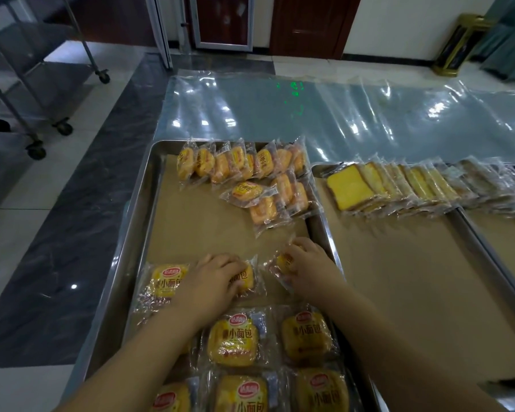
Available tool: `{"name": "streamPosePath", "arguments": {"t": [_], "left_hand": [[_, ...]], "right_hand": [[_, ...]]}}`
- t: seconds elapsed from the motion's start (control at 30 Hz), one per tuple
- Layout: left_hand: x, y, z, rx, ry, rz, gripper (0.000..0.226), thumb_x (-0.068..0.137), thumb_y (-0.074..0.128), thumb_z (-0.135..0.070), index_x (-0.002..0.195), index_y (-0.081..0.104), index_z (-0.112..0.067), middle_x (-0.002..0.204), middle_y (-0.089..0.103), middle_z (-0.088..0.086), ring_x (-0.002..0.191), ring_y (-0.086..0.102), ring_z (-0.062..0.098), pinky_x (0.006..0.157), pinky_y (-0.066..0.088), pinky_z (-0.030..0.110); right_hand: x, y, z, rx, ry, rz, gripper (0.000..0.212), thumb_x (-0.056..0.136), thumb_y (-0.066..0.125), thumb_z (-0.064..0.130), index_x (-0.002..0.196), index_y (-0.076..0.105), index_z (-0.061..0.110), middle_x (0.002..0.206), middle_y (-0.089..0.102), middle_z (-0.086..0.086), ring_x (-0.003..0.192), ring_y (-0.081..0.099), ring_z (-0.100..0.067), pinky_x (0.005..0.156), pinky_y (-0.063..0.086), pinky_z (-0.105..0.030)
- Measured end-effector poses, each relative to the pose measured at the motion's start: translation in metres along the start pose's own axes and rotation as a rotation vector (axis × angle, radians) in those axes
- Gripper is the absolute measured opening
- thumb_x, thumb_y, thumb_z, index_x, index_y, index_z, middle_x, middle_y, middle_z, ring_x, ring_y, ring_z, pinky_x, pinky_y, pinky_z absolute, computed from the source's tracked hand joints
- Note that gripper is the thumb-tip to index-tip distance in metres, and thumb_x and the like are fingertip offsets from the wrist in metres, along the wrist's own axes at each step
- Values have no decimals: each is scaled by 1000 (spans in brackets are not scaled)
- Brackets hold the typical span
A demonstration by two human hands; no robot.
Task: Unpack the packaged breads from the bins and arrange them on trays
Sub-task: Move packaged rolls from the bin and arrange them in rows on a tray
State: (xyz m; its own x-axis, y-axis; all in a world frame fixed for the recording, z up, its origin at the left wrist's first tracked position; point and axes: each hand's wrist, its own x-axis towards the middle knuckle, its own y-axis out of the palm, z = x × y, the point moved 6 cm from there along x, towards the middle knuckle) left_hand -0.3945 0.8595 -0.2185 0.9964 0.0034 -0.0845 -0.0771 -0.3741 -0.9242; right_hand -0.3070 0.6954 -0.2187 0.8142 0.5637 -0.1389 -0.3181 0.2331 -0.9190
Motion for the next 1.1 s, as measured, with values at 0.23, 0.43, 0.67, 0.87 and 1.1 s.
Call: {"name": "streamPosePath", "arguments": {"t": [0.23,0.43,0.67,0.87,1.1], "left_hand": [[-3,-4,9,12,-36,-19,39,92,51,-33,131,48,-34,136,46,-13,119,38,14,99,34,32],[-8,-8,6,114,-94,-67,45,90,44,-52,132,44,-35,137,42,-11,123,33,16,97,31,36],[-19,-4,20,147,-197,-15,54,85,34,-67,133,39,-43,139,41,-7,127,31,19,102,27,42],[-22,0,14,101,-172,-10,53,86,39,-64,134,37,-43,139,40,-9,128,30,18,108,17,47],[-22,2,12,90,-170,0,54,84,44,-63,134,36,-43,138,39,-10,128,29,19,109,13,51]], "right_hand": [[7,-16,5,-205,-158,143,52,79,67,21,126,52,37,142,41,18,135,19,-22,104,20,-40],[7,-9,12,-201,159,-3,45,91,51,45,129,44,23,130,43,-7,116,42,-30,89,42,-39],[4,1,24,-8,-147,120,38,82,61,7,116,62,25,134,46,6,120,40,-20,95,42,-35],[-6,4,20,77,-31,-6,48,87,60,33,133,46,34,134,41,1,126,30,-20,101,36,-35],[-14,13,13,10,95,19,58,85,64,33,135,35,42,144,27,-3,135,16,-28,103,36,-47]]}}
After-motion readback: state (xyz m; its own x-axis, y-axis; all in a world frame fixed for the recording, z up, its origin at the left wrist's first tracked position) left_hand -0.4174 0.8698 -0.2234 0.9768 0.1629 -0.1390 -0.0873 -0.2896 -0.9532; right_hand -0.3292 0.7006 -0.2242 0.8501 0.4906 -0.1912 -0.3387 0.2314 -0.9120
